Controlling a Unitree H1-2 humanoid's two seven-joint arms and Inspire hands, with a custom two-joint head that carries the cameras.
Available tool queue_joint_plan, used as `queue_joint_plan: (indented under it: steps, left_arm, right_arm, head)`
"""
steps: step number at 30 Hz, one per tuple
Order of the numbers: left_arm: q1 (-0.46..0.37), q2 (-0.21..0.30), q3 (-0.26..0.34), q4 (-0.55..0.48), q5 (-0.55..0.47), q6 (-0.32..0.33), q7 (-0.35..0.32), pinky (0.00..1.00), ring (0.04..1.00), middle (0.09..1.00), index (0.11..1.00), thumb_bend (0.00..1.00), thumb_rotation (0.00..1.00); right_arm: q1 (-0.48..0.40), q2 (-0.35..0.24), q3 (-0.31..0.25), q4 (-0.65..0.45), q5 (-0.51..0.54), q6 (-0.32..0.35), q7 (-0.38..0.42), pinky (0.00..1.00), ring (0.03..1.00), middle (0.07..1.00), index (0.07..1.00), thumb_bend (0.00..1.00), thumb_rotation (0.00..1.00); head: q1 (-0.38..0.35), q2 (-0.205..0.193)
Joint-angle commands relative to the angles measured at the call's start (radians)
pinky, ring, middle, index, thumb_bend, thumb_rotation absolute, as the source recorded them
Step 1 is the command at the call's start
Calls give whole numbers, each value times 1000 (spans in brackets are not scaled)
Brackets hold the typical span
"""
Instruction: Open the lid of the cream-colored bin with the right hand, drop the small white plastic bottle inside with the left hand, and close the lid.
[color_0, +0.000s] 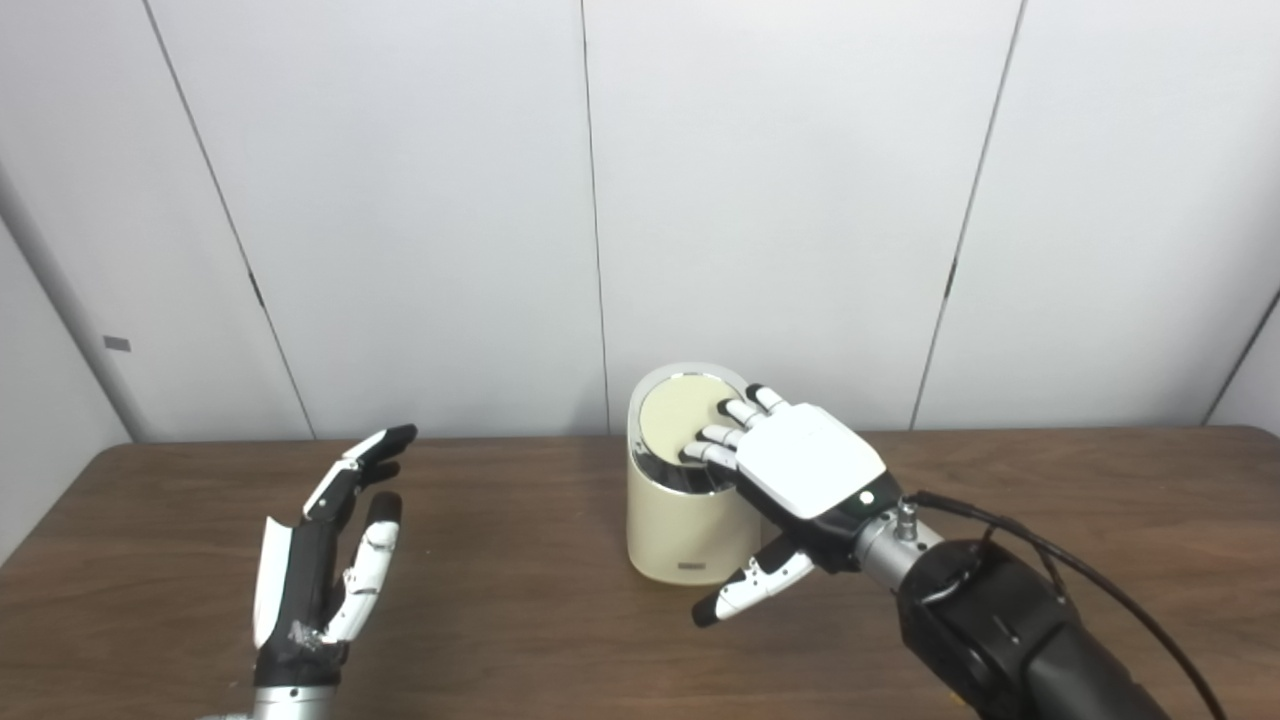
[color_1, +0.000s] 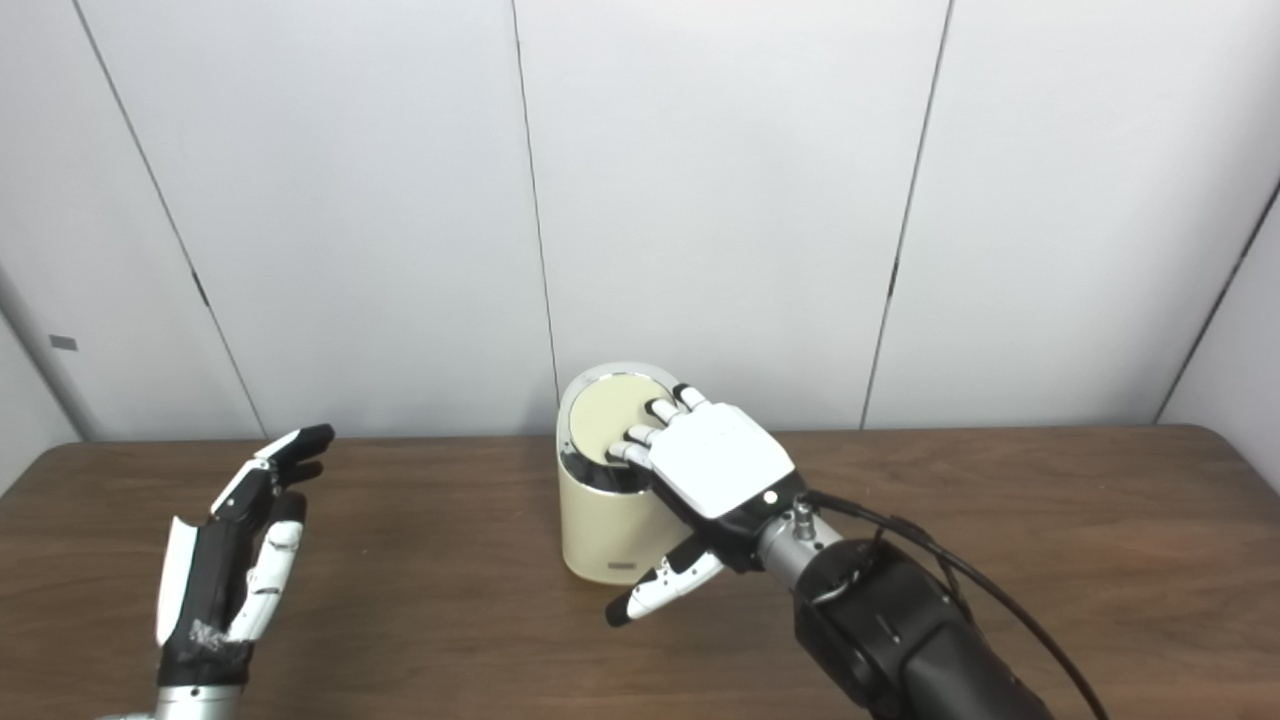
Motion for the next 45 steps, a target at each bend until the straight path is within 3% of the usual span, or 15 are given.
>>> queue_joint_plan:
  steps: [1,7,12,15,17,23,28,34,40,44,45]
  left_arm:
    - [-21,11,8,-35,2,-28,14,781,823,813,795,471,860]
    - [-20,10,10,-33,15,-28,18,775,820,813,795,479,876]
    - [-20,12,8,-28,7,-28,17,779,823,815,797,480,872]
    - [-20,15,6,-25,8,-29,20,789,828,818,802,477,878]
    - [-19,15,6,-26,9,-29,22,790,828,818,802,477,872]
    - [-18,22,-4,-27,7,-28,28,784,827,821,809,459,880]
    - [-22,23,-8,-15,8,-28,37,775,822,818,803,450,874]
    - [-23,23,-15,-11,11,-29,48,776,823,820,801,450,872]
    - [-21,24,-22,-12,8,-29,56,780,824,818,801,451,871]
    - [-19,22,-20,-13,0,-29,56,784,827,823,807,446,890]
    - [-20,24,-22,-12,1,-29,56,786,832,827,809,437,898]
  right_arm:
    - [-13,-7,2,6,-57,-2,41,1000,961,880,840,988,847]
    - [10,-6,19,-4,-130,-47,35,999,945,863,825,1000,871]
    - [25,16,-21,-10,-95,-40,26,999,939,865,829,1000,864]
    - [32,42,-71,-24,-12,-23,14,1000,943,873,834,967,843]
    - [43,73,-128,-34,98,2,-7,1000,939,869,829,950,821]
    - [52,164,-298,-67,418,83,-50,973,952,900,893,881,925]
    - [47,174,-363,-81,558,133,-76,979,986,931,923,843,943]
    - [69,144,-377,-77,614,133,-129,984,998,972,965,851,980]
    - [133,158,-428,-47,749,58,-263,935,966,956,943,846,912]
    - [216,192,-522,25,941,-68,-378,978,990,984,957,872,926]
    - [233,199,-537,40,972,-101,-401,982,996,994,957,807,919]
  head:
    - [-1,0]
    - [-3,1]
    - [-5,-2]
    - [-6,-6]
    - [-3,-6]
    - [-3,-6]
    - [-4,-15]
    - [-2,-20]
    - [4,-25]
    - [5,-27]
    - [4,-31]
